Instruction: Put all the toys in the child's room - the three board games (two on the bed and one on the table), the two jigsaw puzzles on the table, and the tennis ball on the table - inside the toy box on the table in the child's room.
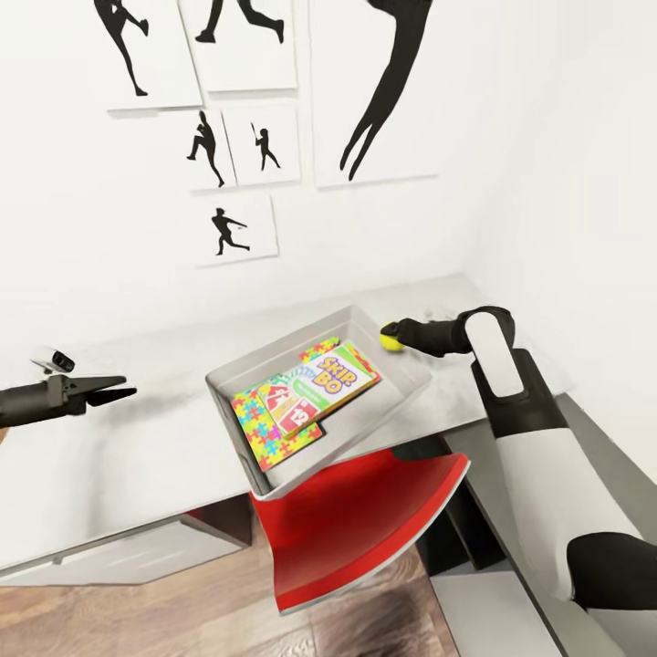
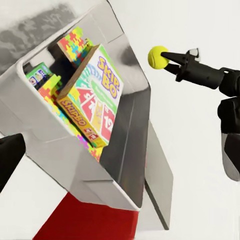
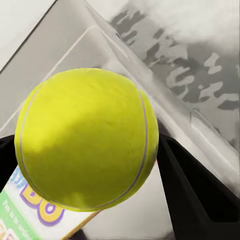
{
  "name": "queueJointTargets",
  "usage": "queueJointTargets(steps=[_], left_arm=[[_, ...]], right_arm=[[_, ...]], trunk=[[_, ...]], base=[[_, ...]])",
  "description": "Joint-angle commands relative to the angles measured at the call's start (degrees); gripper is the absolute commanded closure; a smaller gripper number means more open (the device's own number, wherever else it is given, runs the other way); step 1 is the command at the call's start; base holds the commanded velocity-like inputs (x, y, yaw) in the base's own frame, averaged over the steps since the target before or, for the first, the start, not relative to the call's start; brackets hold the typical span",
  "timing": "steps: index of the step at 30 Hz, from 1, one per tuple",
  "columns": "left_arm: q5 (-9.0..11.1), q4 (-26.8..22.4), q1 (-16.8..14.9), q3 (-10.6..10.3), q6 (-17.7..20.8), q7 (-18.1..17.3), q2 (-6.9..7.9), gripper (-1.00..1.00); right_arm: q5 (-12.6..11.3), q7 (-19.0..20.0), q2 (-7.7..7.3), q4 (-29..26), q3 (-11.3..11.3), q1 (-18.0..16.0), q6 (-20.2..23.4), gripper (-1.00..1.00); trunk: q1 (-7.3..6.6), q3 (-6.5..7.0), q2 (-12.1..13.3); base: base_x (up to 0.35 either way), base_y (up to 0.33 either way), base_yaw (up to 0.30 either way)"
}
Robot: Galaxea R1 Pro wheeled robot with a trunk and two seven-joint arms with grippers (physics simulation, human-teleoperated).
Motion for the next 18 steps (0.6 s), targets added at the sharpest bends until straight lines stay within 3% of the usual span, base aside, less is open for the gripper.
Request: queueJointTargets(steps=[1, 4, 9, 13, 18], left_arm=[[0.1, 1.0, 0.2, 0.0, -0.8, -0.2, 0.05, -1.00], [0.9, 2.5, 0.5, 0.2, -2.9, -0.2, 1.11, -1.00], [4.3, 3.2, 0.6, 0.4, -3.8, -0.2, 3.77, -1.00], [5.2, 3.4, 0.7, 0.3, -3.9, -0.2, 4.19, -1.00], [5.4, 3.5, 0.7, 0.3, -3.9, -0.2, 4.26, -1.00]], right_arm=[[-0.7, -0.7, -0.06, 0.0, 0.1, 0.3, 0.1, 1.00], [-0.7, -0.7, -0.10, -0.1, 0.0, 0.8, 0.1, 1.00], [-0.8, -0.7, -0.12, -0.2, 0.1, 1.0, 0.1, 1.00], [-0.8, -0.7, -0.12, -0.1, 0.4, 1.1, 0.1, 1.00], [-0.7, -0.8, -0.06, 0.8, 2.7, 1.4, 0.1, 1.00]], trunk=[[0.03, 0.00, -0.1], [0.03, 0.28, -0.1], [0.03, 0.74, -0.1], [0.03, 1.11, -0.1], [0.03, 1.58, -0.1]], base=[[0.000, 0.000, 0.000], [0.000, 0.000, 0.000], [0.000, 0.000, 0.000], [0.000, 0.000, 0.000], [0.000, 0.000, 0.000]])
